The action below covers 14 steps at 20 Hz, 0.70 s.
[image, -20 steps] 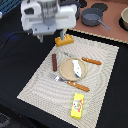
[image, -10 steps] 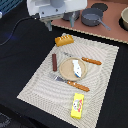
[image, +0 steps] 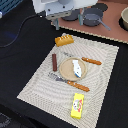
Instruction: Interact with the objects in diverse but meaningful ways.
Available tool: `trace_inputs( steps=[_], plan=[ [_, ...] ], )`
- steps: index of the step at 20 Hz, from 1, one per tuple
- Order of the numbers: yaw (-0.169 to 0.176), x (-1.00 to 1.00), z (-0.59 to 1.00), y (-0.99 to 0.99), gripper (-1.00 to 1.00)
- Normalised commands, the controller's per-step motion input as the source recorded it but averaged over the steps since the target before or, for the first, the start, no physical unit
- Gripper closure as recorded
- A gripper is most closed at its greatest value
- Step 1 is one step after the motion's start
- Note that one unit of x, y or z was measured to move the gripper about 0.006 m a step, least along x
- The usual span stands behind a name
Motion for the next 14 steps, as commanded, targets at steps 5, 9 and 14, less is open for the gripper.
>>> trace_inputs(
  steps=[5,9,14],
  plan=[
    [-0.048,0.91,0.00,-0.21,-1.00],
    [-0.047,0.91,0.00,-0.23,-1.00],
    [-0.044,0.92,-0.17,-0.17,-1.00]
  ],
)
